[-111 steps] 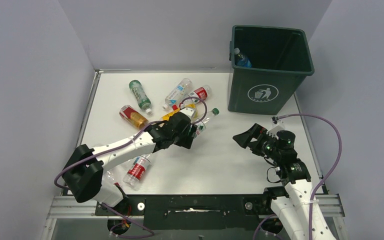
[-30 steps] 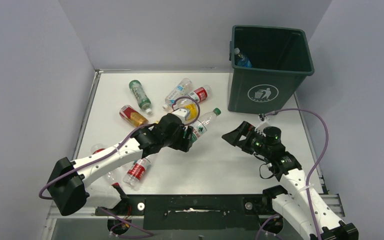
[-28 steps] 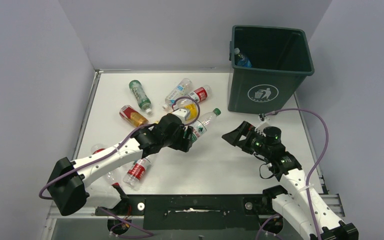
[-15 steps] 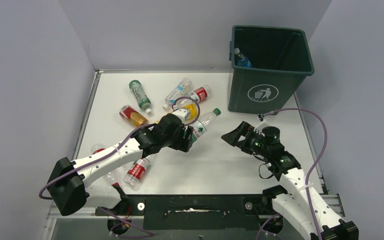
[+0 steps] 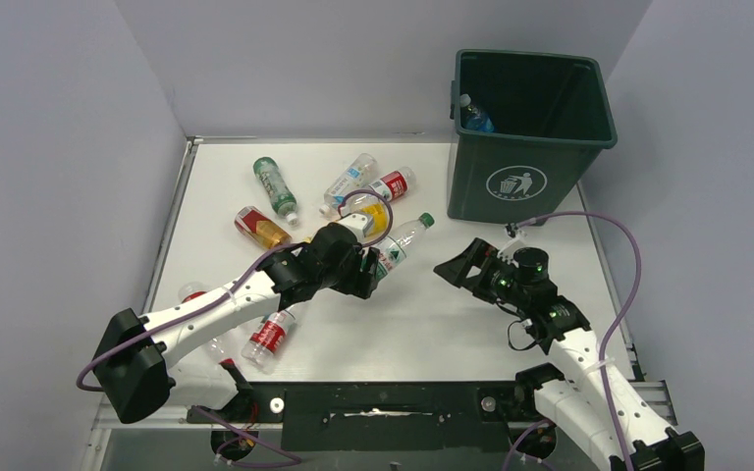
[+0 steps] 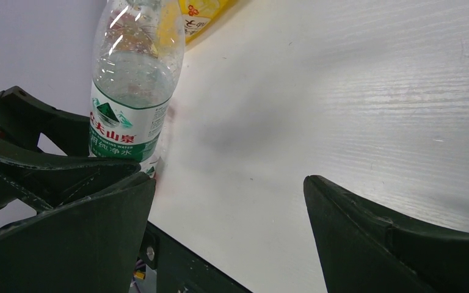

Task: Put the plastic bottles in the bin
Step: Pick up the plastic bottle at the center of the board.

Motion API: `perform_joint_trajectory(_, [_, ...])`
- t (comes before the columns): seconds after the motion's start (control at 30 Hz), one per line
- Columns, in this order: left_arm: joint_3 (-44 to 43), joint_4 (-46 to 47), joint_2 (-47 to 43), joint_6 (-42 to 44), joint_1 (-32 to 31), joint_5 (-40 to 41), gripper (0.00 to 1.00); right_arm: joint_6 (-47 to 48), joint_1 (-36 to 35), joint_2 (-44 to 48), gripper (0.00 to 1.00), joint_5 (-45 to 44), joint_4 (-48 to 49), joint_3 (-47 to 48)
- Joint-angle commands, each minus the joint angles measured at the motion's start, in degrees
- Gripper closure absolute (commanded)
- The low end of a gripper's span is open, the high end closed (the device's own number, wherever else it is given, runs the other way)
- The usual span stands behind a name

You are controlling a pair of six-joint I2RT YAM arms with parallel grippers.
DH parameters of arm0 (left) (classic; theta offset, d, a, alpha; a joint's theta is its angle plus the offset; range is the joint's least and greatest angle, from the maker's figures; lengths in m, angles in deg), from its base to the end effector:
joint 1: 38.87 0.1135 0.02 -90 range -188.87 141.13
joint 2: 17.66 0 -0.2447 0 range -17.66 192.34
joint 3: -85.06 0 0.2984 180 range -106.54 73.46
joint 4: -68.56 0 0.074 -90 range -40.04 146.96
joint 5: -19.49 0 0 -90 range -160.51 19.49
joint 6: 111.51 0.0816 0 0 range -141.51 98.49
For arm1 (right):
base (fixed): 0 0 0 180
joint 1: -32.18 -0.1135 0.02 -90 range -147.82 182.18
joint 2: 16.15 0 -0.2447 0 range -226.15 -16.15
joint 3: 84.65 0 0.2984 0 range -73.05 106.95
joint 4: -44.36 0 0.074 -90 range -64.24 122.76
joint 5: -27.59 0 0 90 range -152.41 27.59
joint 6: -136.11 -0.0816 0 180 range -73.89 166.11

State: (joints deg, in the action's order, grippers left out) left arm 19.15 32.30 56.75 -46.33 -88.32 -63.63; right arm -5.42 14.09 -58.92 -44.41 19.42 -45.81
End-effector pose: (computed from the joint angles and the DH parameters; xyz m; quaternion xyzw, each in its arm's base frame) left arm 0.2411 -0.2668 0.1959 0.1740 0.9051 -0.1876 0.3395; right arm 0.2496 0.1081 0.1860 0.1685 0.8374 0.3973 0.3355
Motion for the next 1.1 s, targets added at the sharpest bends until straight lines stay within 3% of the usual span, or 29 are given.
perform_joint_trajectory(0.0, [-1.86,1.81,-1.53,0.30,-0.27,-2.07,0.48,0.20,-0.31,1.10,0.02,-0.77,2.14,4.34])
perform_joint_trajectory(0.57, [1.83,8.76,-5.05,-1.37,-1.30,-14.73,0.48,-0.87,-0.22,-3.03,0.02,-3.25,8.97,9.67])
perform_joint_trajectory(0.87, [3.91,12.58,-5.63,-3.28,-3.47,-16.75,0.48,-1.58,-0.01,-4.23,0.00,-5.88,11.19,10.07])
perform_joint_trajectory(1.0, [4.52,13.19,-5.77,-3.83,-4.15,-16.57,0.48,-2.16,0.12,-3.85,0.11,-6.69,12.07,9.85])
perform_joint_trajectory(1.07, [4.85,13.37,-5.90,-4.01,-4.37,-16.34,0.48,-2.34,0.17,-3.65,0.31,-6.75,12.51,9.72])
